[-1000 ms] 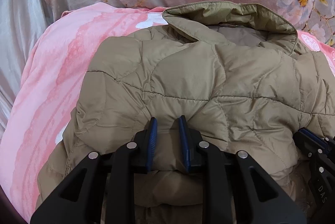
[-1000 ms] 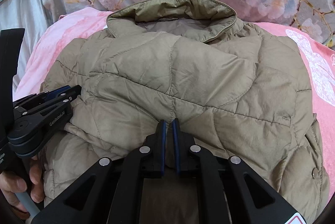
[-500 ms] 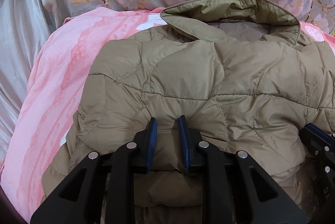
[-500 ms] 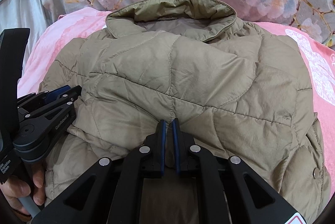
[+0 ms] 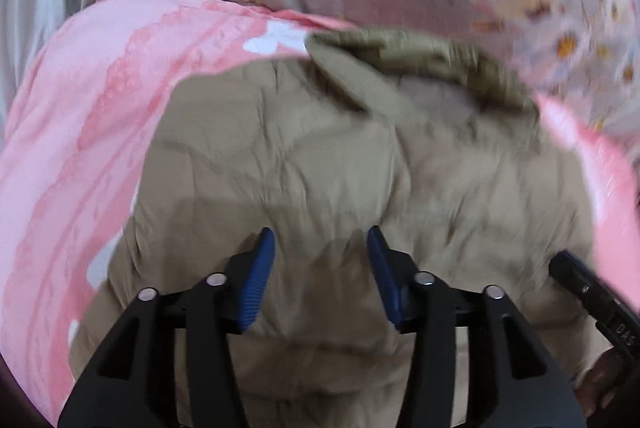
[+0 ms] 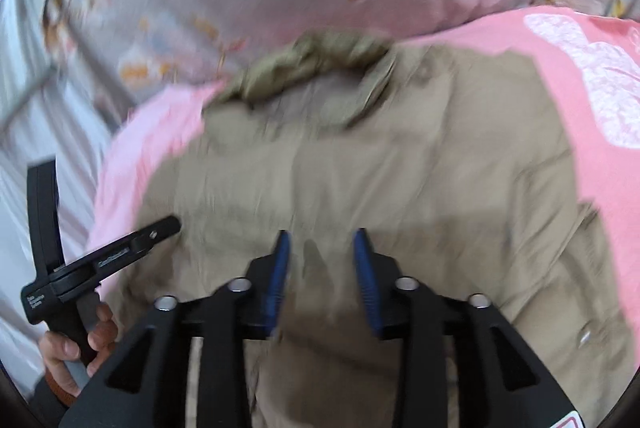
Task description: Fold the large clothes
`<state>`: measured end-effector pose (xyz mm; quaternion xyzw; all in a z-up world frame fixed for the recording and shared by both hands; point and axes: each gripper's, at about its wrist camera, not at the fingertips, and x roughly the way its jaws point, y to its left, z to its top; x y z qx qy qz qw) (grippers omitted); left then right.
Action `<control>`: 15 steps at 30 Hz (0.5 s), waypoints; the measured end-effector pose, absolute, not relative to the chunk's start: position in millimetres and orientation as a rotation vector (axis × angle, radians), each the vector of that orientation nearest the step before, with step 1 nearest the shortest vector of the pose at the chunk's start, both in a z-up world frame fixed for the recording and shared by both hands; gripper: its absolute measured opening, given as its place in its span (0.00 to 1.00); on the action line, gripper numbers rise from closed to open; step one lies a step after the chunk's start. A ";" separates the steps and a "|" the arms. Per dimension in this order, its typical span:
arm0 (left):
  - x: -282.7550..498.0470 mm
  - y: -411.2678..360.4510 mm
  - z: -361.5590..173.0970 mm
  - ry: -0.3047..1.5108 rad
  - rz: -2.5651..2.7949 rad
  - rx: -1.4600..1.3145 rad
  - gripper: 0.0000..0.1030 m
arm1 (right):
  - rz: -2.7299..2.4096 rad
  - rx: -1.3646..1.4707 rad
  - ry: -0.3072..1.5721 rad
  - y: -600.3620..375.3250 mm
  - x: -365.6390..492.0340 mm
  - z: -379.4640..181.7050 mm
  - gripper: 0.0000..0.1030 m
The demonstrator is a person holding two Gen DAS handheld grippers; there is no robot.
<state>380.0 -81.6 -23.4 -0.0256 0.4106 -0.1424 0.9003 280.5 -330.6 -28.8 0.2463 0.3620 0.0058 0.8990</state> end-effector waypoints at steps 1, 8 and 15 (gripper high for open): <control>387.9 -81.0 -15.8 0.847 -0.298 -0.076 0.50 | 0.002 0.551 0.731 -340.9 287.5 -22.6 0.43; 472.5 -102.9 -16.1 0.967 -0.307 -0.211 0.58 | -0.030 0.697 0.742 -371.4 357.8 -25.1 0.52; 497.1 -121.5 -22.8 0.971 -0.376 -0.255 0.12 | -0.005 0.607 0.771 -361.5 388.9 -41.8 0.04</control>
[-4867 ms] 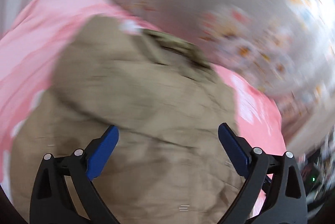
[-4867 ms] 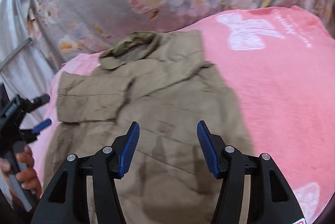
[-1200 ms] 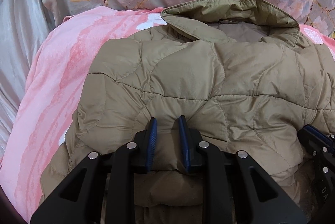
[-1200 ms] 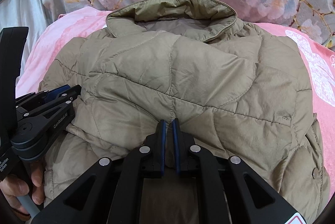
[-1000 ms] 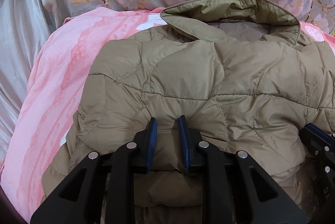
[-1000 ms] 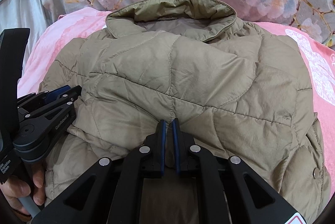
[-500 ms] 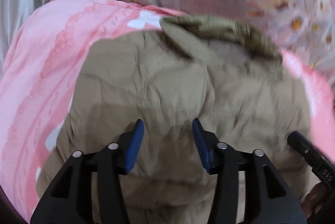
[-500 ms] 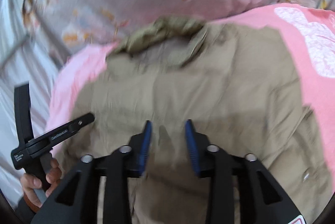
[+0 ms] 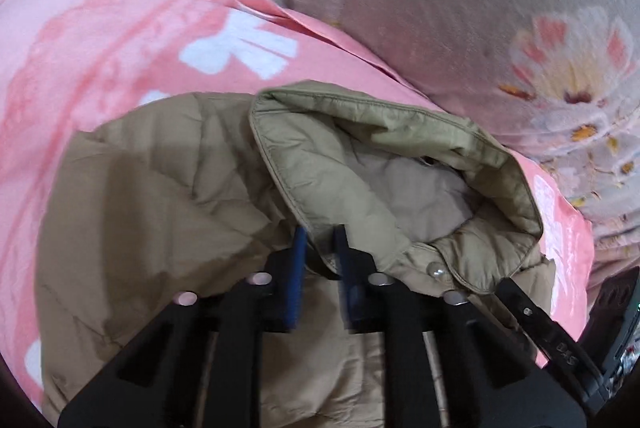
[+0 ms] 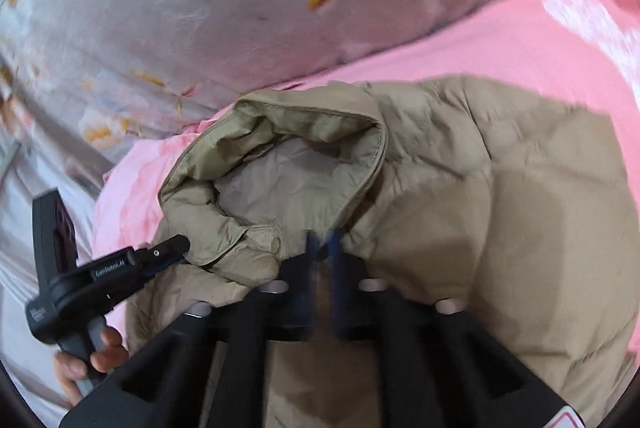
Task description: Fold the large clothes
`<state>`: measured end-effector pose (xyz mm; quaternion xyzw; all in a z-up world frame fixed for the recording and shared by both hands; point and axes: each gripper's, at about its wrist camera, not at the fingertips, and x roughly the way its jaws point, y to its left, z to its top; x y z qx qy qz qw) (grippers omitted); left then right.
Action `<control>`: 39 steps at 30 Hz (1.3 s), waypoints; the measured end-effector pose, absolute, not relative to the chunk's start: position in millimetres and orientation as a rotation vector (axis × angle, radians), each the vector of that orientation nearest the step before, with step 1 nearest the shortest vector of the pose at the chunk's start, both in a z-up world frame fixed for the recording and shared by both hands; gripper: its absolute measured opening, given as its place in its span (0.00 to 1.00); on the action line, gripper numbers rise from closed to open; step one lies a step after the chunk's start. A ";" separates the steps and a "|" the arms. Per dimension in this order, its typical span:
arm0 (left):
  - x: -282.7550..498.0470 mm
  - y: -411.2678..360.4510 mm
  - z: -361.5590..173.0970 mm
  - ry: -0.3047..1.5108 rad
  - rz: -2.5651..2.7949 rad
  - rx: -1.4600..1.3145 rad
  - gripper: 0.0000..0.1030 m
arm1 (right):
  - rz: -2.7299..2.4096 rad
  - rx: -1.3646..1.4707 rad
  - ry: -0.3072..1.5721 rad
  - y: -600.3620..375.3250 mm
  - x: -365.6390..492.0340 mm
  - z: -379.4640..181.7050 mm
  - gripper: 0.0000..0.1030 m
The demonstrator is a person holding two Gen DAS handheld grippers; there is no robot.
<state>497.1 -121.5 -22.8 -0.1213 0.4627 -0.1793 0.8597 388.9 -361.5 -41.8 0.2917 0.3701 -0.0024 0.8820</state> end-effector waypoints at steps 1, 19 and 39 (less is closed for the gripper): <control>494.4 -122.7 -21.6 0.962 -0.379 -0.244 0.10 | -0.011 0.585 0.753 -360.9 385.3 -40.0 0.03; 475.8 -140.2 -60.5 0.860 -0.319 -0.006 0.06 | -0.121 0.418 0.855 -352.2 395.2 -75.4 0.00; 529.6 -133.5 53.8 0.769 -0.222 -0.108 0.15 | -0.143 0.415 0.648 -372.3 435.8 35.3 0.08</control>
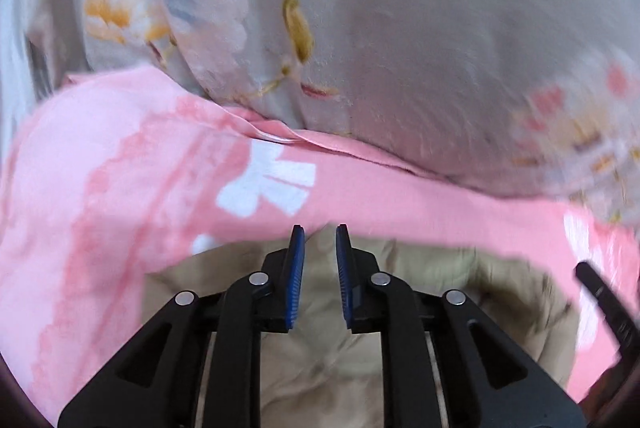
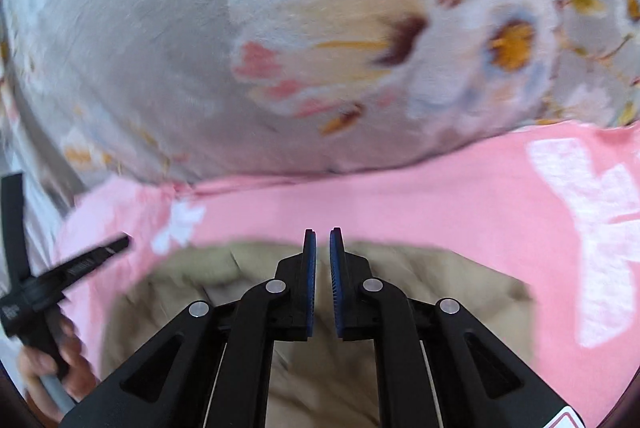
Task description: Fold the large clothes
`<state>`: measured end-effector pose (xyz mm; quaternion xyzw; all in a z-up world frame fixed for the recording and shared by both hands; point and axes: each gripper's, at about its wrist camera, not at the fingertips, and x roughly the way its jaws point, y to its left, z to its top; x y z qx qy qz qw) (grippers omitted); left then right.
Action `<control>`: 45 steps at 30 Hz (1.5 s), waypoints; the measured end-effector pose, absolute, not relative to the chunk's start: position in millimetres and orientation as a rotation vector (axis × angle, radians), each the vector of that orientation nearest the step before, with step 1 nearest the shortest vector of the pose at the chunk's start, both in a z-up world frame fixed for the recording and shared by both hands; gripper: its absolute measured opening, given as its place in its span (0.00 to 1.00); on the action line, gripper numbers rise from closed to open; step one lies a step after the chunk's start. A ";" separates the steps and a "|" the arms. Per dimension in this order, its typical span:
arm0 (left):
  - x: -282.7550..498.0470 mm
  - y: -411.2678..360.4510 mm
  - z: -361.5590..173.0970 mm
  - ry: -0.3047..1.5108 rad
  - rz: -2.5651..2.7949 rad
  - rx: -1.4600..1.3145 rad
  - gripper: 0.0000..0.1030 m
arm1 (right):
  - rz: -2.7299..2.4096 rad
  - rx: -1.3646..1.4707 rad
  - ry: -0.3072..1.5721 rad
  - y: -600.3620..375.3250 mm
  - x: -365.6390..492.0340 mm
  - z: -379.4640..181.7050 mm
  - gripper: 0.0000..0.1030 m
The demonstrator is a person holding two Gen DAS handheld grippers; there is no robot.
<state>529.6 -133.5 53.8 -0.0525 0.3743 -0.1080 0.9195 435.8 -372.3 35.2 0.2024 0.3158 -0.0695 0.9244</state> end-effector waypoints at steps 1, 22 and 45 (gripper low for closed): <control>543.5 -139.2 46.9 0.809 -0.206 -0.133 0.15 | -0.144 0.421 0.655 -371.0 444.3 30.7 0.08; 509.8 -159.4 -55.3 0.807 -0.211 0.091 0.14 | -0.123 0.264 0.834 -345.3 450.8 -70.0 0.00; 510.1 -172.3 -59.1 0.778 -0.151 0.177 0.14 | -0.106 0.295 0.839 -350.2 457.5 -74.0 0.00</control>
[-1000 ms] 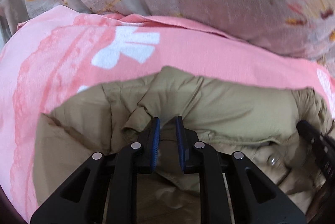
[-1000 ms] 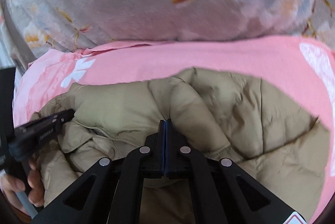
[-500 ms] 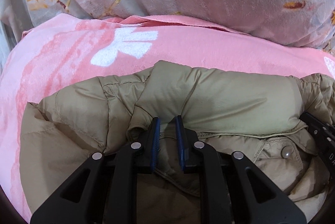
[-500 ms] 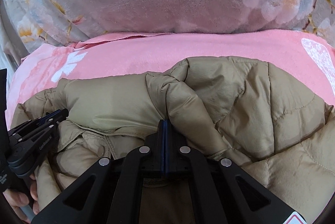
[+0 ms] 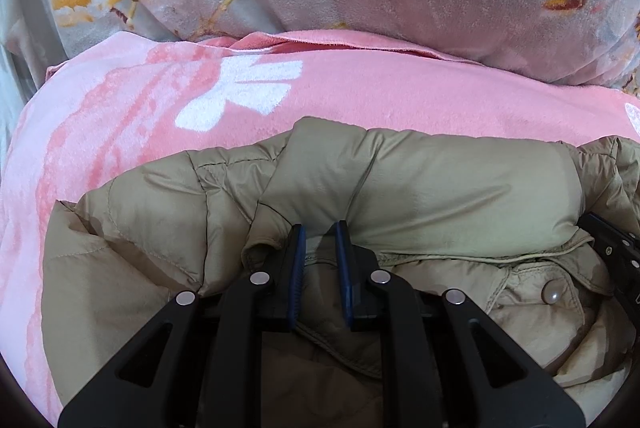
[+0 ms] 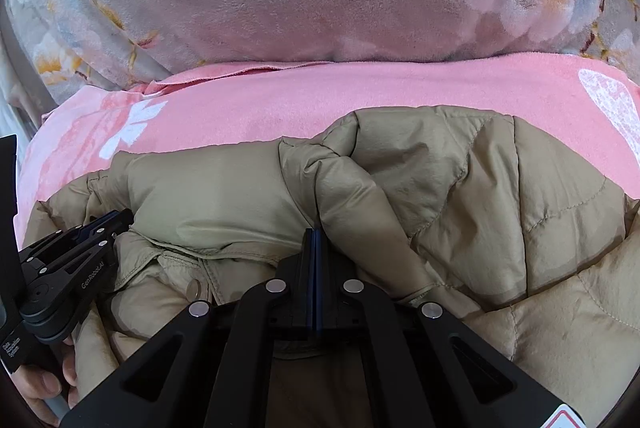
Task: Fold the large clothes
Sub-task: 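Grasp the folded jacket edge with both grippers and fold it over again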
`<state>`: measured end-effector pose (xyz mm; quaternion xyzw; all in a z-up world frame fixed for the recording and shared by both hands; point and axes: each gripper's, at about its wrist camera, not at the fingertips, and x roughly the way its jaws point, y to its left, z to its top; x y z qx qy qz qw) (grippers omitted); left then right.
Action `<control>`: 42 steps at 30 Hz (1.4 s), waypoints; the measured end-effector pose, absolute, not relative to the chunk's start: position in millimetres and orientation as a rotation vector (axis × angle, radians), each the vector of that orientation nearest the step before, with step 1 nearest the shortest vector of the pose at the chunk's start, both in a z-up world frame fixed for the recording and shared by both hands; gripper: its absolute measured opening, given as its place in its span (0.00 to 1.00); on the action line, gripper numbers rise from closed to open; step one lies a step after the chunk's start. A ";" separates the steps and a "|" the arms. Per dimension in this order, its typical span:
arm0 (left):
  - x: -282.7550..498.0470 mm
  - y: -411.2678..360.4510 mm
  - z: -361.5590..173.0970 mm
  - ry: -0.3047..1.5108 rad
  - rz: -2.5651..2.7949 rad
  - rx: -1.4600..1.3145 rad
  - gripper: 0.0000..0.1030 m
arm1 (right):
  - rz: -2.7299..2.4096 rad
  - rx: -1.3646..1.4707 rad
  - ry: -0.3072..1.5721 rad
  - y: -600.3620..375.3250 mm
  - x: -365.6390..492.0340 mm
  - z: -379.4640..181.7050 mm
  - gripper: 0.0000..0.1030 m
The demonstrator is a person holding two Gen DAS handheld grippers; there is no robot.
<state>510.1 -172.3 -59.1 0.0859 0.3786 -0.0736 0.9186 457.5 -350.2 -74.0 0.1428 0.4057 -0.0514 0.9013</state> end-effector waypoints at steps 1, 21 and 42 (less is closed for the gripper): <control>510.0 -172.4 -59.1 0.778 -0.151 0.178 0.14 | -0.107 0.295 0.839 -350.2 457.7 -73.9 0.00; 510.0 -178.8 -61.8 0.764 -0.121 0.226 0.14 | -0.100 0.310 0.834 -352.7 458.1 -73.5 0.00; 217.8 64.8 -51.4 0.940 -0.290 -0.056 0.87 | -0.188 0.490 0.815 -369.6 -28.8 -33.7 0.67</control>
